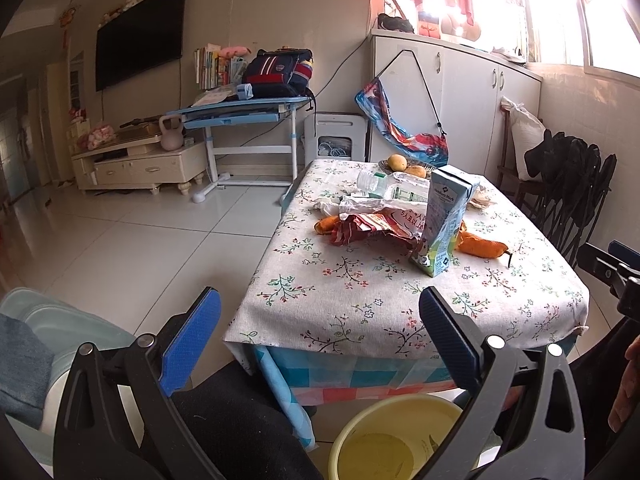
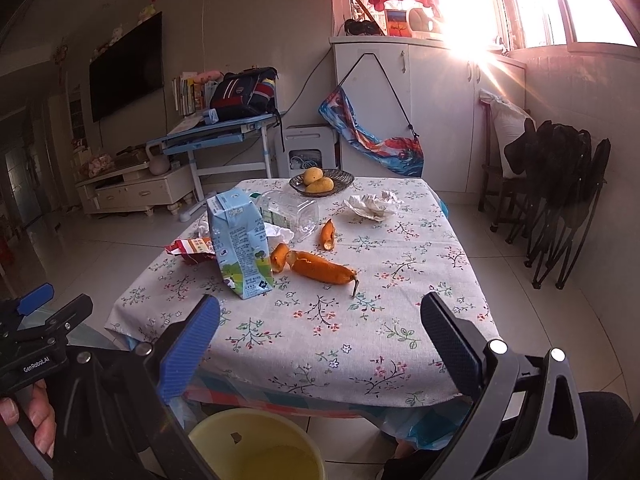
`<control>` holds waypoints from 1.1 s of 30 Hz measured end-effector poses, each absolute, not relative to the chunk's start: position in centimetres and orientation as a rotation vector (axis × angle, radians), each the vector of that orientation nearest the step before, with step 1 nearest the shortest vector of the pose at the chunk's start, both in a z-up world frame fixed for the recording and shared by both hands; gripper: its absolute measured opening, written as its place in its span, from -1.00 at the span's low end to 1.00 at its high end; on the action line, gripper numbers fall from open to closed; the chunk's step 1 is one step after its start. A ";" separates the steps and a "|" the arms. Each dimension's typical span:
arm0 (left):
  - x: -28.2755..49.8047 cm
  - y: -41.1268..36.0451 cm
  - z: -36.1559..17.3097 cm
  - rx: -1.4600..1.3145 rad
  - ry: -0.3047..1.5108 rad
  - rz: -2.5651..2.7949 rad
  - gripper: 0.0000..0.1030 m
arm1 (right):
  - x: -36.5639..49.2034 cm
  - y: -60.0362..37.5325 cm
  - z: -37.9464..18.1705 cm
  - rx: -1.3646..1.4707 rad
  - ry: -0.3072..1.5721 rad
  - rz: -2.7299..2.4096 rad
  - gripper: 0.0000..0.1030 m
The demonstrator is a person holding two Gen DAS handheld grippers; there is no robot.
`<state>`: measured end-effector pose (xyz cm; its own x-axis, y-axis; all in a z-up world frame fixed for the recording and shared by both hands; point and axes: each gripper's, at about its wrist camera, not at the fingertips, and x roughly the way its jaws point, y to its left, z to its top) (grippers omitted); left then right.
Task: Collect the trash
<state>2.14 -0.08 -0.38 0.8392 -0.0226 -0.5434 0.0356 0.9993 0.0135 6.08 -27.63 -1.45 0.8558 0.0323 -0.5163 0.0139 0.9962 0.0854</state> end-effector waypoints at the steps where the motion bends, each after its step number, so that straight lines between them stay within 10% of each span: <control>1: 2.4 0.1 -0.6 0.016 0.612 -0.034 0.86 | 6.2 -27.6 -1.5 0.090 0.548 0.012 0.87; 33: 11.9 0.5 -1.7 -0.135 0.604 -0.062 0.86 | 13.1 -23.9 -2.3 0.055 0.565 0.181 0.87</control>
